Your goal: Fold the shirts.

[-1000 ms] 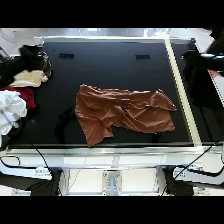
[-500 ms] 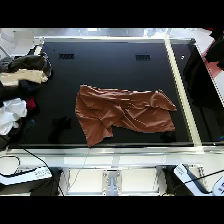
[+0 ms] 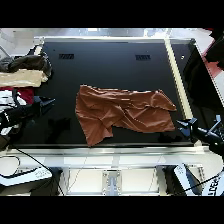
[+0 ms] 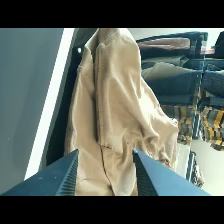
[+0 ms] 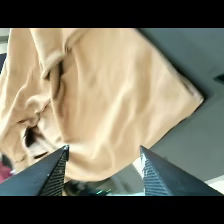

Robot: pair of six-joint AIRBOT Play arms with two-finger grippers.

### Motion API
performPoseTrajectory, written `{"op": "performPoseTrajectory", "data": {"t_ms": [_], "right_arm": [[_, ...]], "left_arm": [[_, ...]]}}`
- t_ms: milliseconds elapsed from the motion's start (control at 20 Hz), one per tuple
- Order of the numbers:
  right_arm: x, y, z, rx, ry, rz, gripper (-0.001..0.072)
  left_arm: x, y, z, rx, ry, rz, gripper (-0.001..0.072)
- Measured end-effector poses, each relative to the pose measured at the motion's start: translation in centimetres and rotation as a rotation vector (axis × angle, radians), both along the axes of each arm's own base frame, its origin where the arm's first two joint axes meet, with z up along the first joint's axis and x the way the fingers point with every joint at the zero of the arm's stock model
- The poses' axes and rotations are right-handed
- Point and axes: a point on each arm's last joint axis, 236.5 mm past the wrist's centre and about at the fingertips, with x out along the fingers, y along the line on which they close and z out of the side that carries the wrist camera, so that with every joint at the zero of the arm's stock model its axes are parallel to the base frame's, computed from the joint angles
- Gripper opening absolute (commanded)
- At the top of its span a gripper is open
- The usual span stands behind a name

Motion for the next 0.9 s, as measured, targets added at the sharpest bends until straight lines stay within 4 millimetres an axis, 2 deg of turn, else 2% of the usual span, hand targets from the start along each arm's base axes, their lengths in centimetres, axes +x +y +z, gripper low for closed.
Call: {"op": "performPoseTrajectory", "data": {"t_ms": [150,450,600,700,850,900], "right_arm": [[-0.7,0.6,-1.6,0.037,0.039,-0.005,0.0481],[-1.3,-0.6,-5.1,0.036,0.123,-0.061,0.0478],[-0.9,-0.3,-6.6,0.047,0.147,-0.053,0.0477],[0.2,0.3,-7.3,0.052,0.143,-0.046,0.0462],[1.9,0.6,-8.3,0.018,0.134,-0.058,0.0287],[2.3,0.6,-8.6,-0.001,0.135,-0.057,0.0183]], "left_arm": [[-0.1,-0.1,-0.2,-0.004,0.001,0.000,0.0361],[-0.1,-0.2,-0.1,-0.015,-0.003,0.007,0.0361],[0.4,-0.2,0.5,-0.038,-0.019,0.026,0.0361],[0.5,-0.1,0.7,-0.044,-0.024,0.031,0.0361],[0.6,-0.1,0.8,-0.052,-0.027,0.036,0.0361],[0.6,-0.1,0.8,-0.053,-0.027,0.037,0.0361]]}}
